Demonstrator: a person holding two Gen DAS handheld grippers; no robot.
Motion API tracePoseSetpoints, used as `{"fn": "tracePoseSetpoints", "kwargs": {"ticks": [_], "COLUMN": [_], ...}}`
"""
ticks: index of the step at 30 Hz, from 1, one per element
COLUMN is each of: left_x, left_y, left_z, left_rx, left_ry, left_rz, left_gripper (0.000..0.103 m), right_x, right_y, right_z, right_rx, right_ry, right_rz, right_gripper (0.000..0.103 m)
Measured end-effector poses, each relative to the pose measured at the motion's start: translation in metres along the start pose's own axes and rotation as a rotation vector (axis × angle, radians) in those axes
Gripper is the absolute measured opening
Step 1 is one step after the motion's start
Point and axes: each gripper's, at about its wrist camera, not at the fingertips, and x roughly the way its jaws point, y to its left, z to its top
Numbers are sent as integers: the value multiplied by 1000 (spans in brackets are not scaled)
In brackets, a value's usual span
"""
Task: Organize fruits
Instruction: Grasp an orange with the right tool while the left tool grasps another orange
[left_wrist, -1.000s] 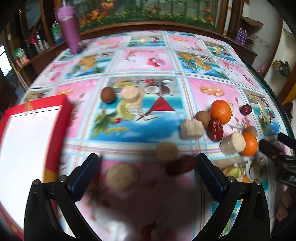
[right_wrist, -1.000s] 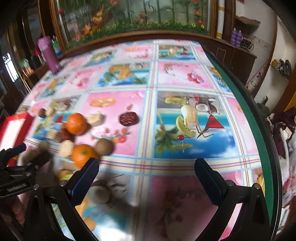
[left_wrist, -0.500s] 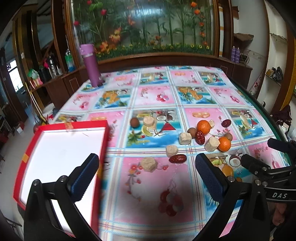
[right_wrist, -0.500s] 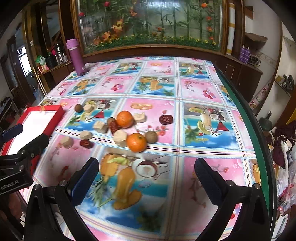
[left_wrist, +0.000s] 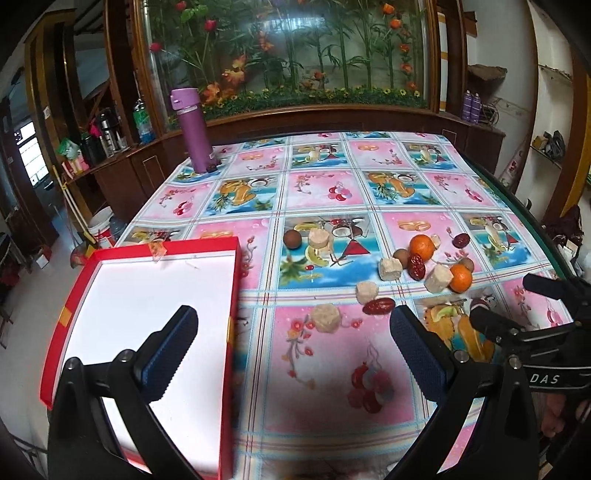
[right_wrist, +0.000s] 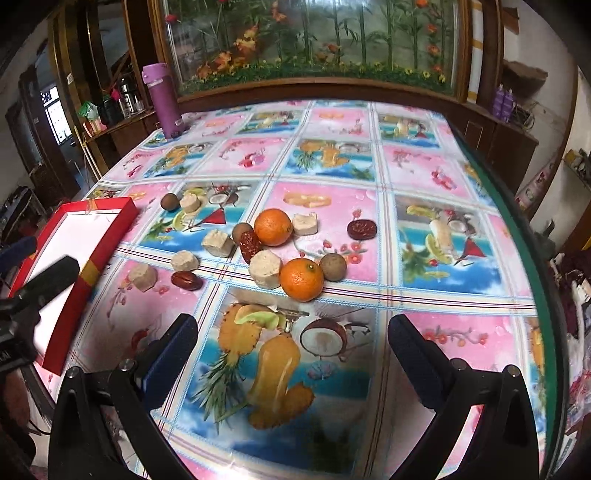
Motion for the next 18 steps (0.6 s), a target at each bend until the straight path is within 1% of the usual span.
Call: {"fn": "tracePoseSetpoints", "kwargs": {"ticks": [4,6,8,9,10,13,15,16,17,18], "left_x": [15,21,27,31,35,50,57,62,65,72], "left_y": [0,-2,-5,-8,-10,-24,-32,-40,-46,-54], "left_z": [13,20,25,28,31,43,50,55,57,60], "left_rx": [18,37,59,77,90,135,167,199,220,256], "left_ry": [10,9,5,-1,4,44,46,48,53,67], "left_rz": [-36,-69,-97,-124,-141,-203,-240,-265,-280,-302], "left_gripper": [103,103,103,103,103,103,103,103,98,95], "right_x": [17,27,37,39,38,40,40,41,41,41], "right_y": [-6,-10,-14,-15,-16,-19,-21,-22,-24,-25], "right_z": [5,7,7,7,8,8,8,8,9,9], "right_rx": [37,60,93,102,102,115,109,102,97,93], "right_ry": [34,62,90,91,71,66,57,51,47,46], "right_rz": [45,72,102,110,111,149,155,154,156,156], "right_gripper": [88,71,64,62,62,59,51,50,48,42]}}
